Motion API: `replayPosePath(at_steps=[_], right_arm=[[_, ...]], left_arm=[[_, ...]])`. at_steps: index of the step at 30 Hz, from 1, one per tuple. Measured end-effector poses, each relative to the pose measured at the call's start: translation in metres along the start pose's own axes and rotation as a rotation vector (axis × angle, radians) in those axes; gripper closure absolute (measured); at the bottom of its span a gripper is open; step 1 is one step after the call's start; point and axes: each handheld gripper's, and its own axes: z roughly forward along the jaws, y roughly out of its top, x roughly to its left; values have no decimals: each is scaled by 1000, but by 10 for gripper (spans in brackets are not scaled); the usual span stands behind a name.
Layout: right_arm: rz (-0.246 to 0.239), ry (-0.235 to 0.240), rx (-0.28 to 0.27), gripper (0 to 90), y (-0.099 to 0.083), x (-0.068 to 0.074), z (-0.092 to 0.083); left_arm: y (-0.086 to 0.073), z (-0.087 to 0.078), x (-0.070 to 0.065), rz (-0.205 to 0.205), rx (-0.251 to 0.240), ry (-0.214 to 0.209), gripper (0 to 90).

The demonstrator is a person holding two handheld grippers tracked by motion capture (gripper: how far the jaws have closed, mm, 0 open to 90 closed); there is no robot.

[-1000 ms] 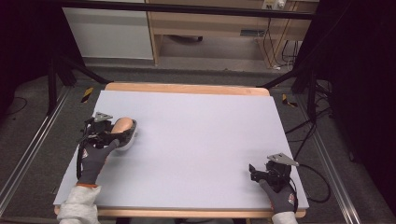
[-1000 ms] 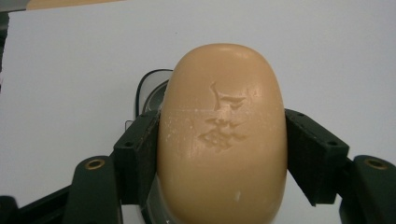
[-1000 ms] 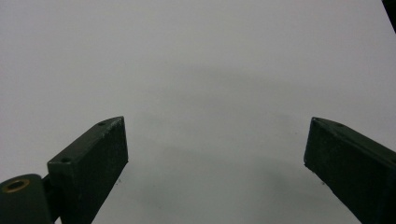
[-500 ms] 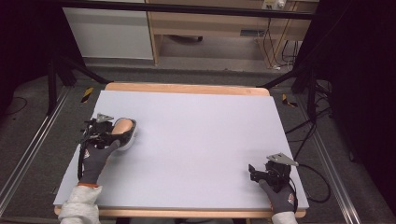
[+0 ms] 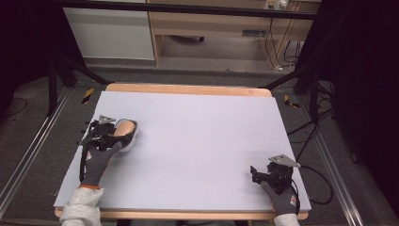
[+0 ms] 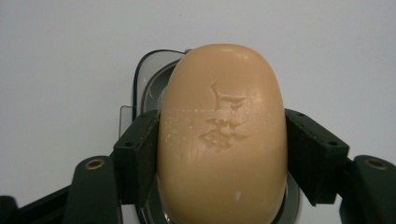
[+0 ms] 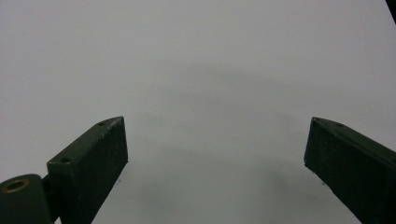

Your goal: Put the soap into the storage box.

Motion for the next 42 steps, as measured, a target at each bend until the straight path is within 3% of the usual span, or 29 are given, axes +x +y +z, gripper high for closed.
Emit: replayPosePath(at_steps=[9, 17, 42], right_arm=[[-1, 0, 0, 63, 0, 0, 0], [-5, -2, 1, 63, 0, 0, 0], [-6, -1, -1, 62, 0, 0, -1]], left_arm=[[-1, 1, -5, 9, 2, 11, 311], [-2, 1, -4, -7, -4, 26, 320], [1, -13, -13, 19, -63, -5, 328]])
